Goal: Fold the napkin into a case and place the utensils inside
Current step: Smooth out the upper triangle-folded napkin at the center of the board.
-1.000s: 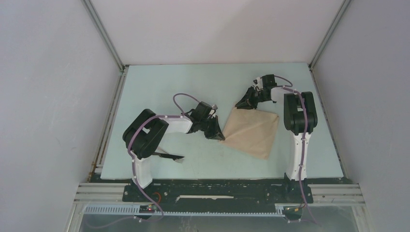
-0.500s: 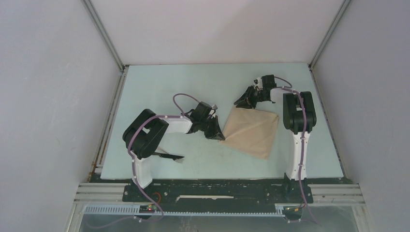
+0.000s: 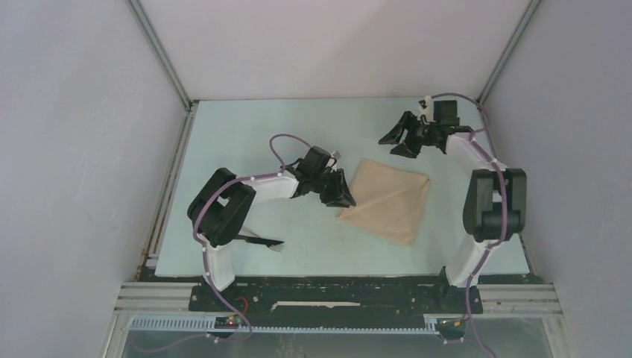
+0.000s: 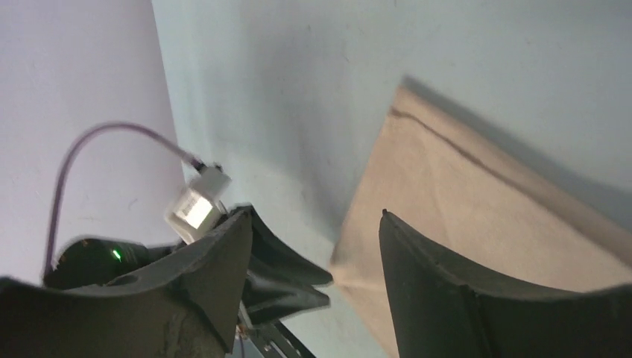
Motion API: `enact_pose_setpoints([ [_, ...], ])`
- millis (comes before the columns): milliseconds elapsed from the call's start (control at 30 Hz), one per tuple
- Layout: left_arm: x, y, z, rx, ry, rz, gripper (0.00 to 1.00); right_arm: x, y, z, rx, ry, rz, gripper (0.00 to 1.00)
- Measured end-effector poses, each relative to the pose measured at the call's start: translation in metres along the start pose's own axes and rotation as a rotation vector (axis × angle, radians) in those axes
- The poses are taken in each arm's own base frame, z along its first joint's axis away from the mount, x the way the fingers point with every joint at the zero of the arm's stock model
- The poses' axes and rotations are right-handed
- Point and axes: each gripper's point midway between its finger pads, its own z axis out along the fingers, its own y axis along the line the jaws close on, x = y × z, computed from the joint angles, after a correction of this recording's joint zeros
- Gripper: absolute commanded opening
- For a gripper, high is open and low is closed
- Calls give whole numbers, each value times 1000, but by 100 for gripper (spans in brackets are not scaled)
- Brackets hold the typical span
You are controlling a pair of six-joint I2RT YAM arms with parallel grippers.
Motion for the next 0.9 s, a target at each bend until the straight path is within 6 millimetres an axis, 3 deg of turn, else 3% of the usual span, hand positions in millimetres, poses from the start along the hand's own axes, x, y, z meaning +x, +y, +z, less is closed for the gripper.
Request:
enact_pose_setpoints([
  [67,-10,-14,-3,24,-16,15,39,5,-2,-24,-12,-38,-9,71],
  [133,-19,-28,-6,50,-29,29,37,12,-14,-34,-19,-47,16,72],
  [267,-35,-53,-4,110,-39,57,27,42,-66,-39,-18,-16,155,73],
  [333,-38,-56,2,123,-30,64,23,56,-82,-38,-22,8,223,73],
  [400,-34,-50,8,114,-14,55,19,66,-83,-34,-48,31,243,73],
  [667,-14,-13,28,34,48,4,13,115,-50,-4,-187,133,173,76],
  [733,-13,-5,32,18,56,-10,13,122,-52,1,-206,148,192,76],
  [900,-13,8,37,-5,65,-36,6,115,-74,10,-223,139,264,76],
])
